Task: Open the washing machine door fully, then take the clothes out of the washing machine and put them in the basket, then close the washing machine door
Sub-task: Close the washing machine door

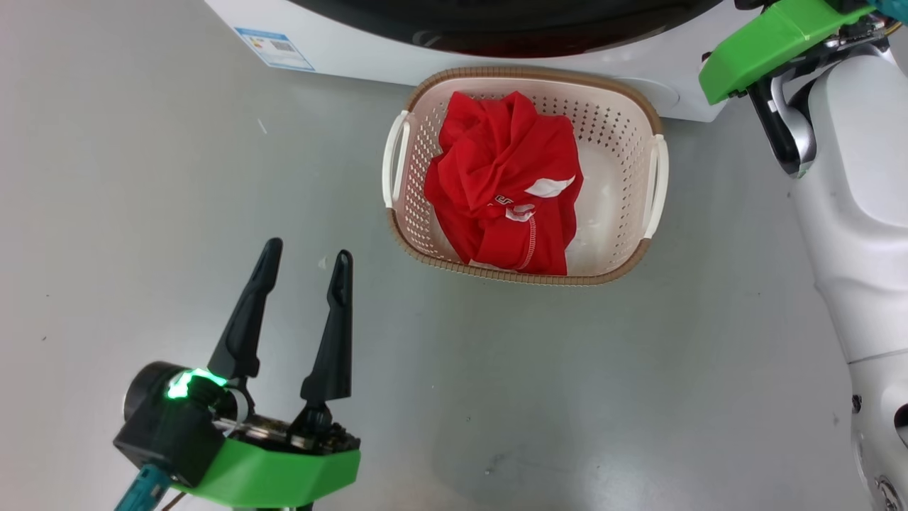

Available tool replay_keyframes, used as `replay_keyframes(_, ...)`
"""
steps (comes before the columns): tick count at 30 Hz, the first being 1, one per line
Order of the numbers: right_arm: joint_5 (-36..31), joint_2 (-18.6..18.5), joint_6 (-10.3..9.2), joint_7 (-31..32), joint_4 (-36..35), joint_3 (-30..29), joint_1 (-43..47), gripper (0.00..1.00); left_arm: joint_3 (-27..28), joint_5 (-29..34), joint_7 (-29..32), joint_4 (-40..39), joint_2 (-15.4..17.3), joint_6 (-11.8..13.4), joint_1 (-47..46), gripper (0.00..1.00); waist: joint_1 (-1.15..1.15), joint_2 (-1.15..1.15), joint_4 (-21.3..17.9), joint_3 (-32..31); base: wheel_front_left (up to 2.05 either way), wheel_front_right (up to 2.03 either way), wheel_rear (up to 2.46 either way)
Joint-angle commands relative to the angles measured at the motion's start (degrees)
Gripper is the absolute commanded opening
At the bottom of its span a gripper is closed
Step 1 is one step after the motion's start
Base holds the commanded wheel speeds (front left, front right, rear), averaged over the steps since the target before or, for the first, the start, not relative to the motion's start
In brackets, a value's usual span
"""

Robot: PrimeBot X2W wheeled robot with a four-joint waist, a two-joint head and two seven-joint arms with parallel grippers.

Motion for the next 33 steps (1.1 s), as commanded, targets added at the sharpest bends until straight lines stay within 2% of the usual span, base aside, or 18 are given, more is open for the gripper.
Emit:
replay_keyframes(1, -0.8, 0.26, -0.43, -0.28, -0.83, -0.6, -2.26, 0.0, 1.69, -0.46, -0.29, -1.08, 0.65, -0.06, -0.81, 1.0, 0.0, 0.0, 0.11, 0.07, 0.0, 0.0, 0.0)
replay_keyframes(14, -2.35, 0.87, -0.43, -0.28, 0.47, -0.84, -2.97, 0.0, 1.78, -0.37, -0.29, -0.31, 0.64, -0.31, -1.39, 1.0, 0.0, 0.0, -0.6, -0.16, 0.0, 0.0, 0.0)
replay_keyframes(26, 1.38, 1.76, -0.43, -0.28, 0.58, 1.38, -1.58, 0.0, 2.21, -0.12, -0.29, -0.11, 0.64, -0.4, -1.6, 1.0, 0.0, 0.0, -1.99, -1.43, 0.0, 0.0, 0.0)
replay_keyframes(28, 2.27, 1.87, -0.43, -0.28, 0.48, 2.04, -1.23, 0.45, 2.35, -0.22, -0.29, -0.02, 0.64, -0.49, -1.61, 1.0, 0.0, 0.0, -2.4, -1.83, 0.0, 0.0, 0.0)
replay_keyframes(29, 2.63, 1.93, -0.43, -0.28, 0.35, 2.38, -0.98, 0.98, 2.4, -0.27, -0.29, 0.07, 0.64, -0.52, -1.62, 1.0, 0.0, 0.0, -2.61, -2.03, 0.0, 0.0, 0.0)
replay_keyframes(33, 4.22, 2.38, -0.43, -0.28, -0.43, 4.04, 0.84, 1.0, 2.66, -0.5, -0.29, 0.36, 0.64, -0.62, -1.59, 1.0, 0.0, 0.0, -3.63, -3.03, 0.0, 0.0, 0.0)
